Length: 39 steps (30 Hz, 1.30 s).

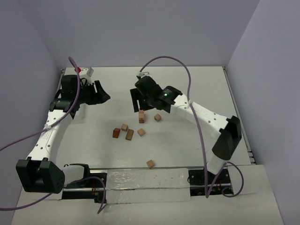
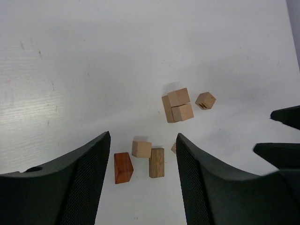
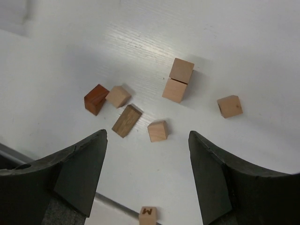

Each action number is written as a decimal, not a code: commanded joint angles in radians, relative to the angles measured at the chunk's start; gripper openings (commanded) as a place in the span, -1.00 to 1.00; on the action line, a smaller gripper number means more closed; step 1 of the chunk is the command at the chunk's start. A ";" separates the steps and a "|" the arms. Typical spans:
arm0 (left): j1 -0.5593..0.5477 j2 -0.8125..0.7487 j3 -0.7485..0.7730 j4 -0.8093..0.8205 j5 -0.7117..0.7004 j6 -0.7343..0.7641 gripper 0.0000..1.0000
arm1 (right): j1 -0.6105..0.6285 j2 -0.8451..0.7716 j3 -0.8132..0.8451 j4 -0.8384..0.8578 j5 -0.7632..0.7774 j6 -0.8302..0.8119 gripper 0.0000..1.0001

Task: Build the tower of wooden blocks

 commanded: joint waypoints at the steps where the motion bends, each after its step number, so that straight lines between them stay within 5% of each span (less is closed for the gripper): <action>1: 0.008 -0.053 -0.052 0.075 0.078 0.074 0.28 | -0.026 -0.152 -0.112 0.085 -0.101 -0.186 0.52; 5: 0.006 -0.058 -0.064 0.037 0.082 0.200 0.28 | -0.134 -0.234 -0.264 0.129 -0.310 -0.313 0.49; 8: 0.008 -0.049 -0.042 -0.029 0.115 0.304 0.76 | -0.201 -0.253 -0.381 0.149 -0.394 -0.433 0.46; 12: 0.006 -0.056 -0.060 -0.059 0.196 0.421 0.94 | -0.244 -0.222 -0.452 0.164 -0.411 -0.537 0.33; 20: 0.006 -0.054 -0.089 -0.075 0.299 0.506 0.86 | -0.279 -0.038 -0.419 0.218 -0.485 -0.636 -0.02; 24: 0.006 -0.068 -0.087 -0.081 0.319 0.527 0.86 | -0.307 0.031 -0.376 0.225 -0.467 -0.652 0.23; 39: 0.006 -0.034 -0.074 -0.106 0.376 0.562 0.86 | -0.345 0.214 -0.206 0.145 -0.440 -0.741 0.38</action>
